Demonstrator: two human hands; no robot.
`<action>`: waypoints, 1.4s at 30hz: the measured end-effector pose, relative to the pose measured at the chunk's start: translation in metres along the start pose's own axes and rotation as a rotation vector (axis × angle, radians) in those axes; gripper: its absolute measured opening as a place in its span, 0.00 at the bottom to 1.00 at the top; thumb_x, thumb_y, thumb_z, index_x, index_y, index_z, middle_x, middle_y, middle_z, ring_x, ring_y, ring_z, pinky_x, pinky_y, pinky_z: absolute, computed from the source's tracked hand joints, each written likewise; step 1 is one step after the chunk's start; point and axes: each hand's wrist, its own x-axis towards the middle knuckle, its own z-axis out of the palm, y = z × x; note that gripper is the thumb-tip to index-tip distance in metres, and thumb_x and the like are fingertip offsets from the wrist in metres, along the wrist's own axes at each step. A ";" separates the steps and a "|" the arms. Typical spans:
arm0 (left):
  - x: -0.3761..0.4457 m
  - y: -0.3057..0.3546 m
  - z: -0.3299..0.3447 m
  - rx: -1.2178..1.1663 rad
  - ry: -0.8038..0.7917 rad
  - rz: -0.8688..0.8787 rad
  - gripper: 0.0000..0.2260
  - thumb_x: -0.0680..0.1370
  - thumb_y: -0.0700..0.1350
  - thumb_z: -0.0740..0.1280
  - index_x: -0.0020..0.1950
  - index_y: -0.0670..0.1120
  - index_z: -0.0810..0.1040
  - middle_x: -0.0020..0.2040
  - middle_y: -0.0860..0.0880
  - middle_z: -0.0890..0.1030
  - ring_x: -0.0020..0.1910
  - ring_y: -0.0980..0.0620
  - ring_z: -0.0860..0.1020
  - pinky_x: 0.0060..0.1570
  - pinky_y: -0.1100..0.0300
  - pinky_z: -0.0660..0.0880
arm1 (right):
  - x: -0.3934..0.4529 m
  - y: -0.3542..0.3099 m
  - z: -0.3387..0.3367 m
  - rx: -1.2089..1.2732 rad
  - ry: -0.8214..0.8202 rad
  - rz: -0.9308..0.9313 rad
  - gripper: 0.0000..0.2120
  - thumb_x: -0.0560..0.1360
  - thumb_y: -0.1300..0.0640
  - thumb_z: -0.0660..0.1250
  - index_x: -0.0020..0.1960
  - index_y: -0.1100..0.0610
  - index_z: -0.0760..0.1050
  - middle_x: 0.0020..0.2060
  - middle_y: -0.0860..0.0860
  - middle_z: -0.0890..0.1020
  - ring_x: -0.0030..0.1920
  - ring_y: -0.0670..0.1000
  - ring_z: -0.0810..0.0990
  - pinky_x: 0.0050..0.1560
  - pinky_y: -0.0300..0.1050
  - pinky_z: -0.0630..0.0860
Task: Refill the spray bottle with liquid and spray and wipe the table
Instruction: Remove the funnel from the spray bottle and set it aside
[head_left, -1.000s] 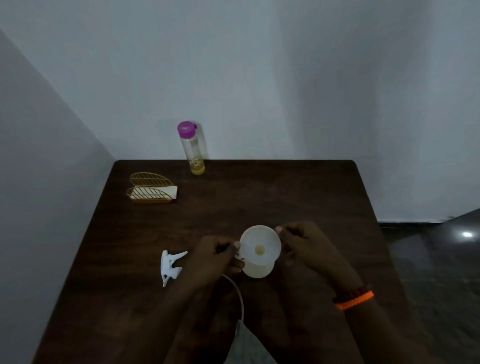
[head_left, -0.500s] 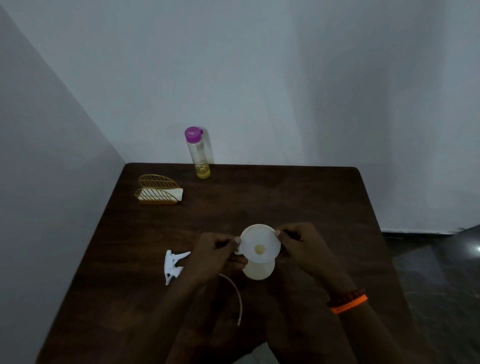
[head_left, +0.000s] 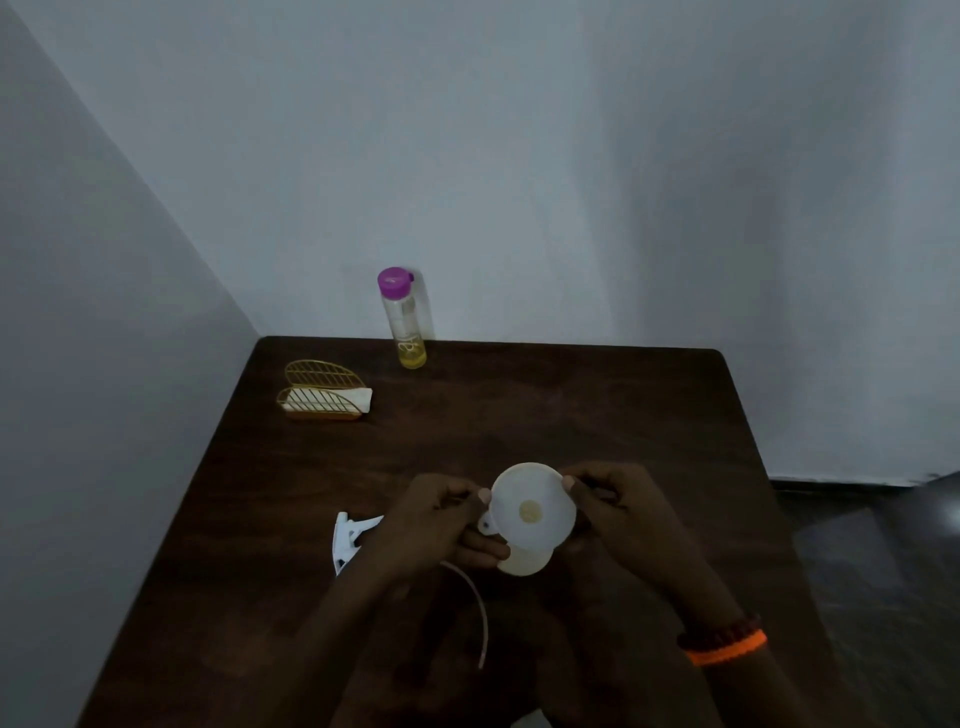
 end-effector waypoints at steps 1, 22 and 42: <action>-0.003 0.003 -0.001 -0.014 -0.011 0.002 0.10 0.82 0.43 0.63 0.56 0.39 0.80 0.45 0.36 0.85 0.44 0.39 0.86 0.43 0.52 0.84 | -0.003 -0.002 -0.002 0.008 0.012 -0.038 0.10 0.81 0.59 0.63 0.57 0.56 0.81 0.49 0.49 0.85 0.44 0.46 0.86 0.38 0.39 0.82; 0.016 0.049 -0.051 0.227 -0.077 0.230 0.14 0.74 0.46 0.74 0.60 0.49 0.83 0.55 0.51 0.85 0.56 0.53 0.83 0.60 0.50 0.78 | 0.049 -0.035 -0.023 0.048 -0.190 -0.308 0.14 0.74 0.62 0.70 0.59 0.54 0.82 0.61 0.45 0.82 0.63 0.45 0.79 0.62 0.45 0.78; 0.229 0.025 -0.109 0.777 0.280 0.424 0.33 0.75 0.56 0.72 0.75 0.44 0.68 0.74 0.43 0.70 0.73 0.45 0.69 0.74 0.56 0.61 | 0.284 0.000 0.055 -0.196 0.178 -0.252 0.17 0.68 0.55 0.79 0.55 0.57 0.84 0.49 0.51 0.85 0.50 0.45 0.83 0.52 0.36 0.79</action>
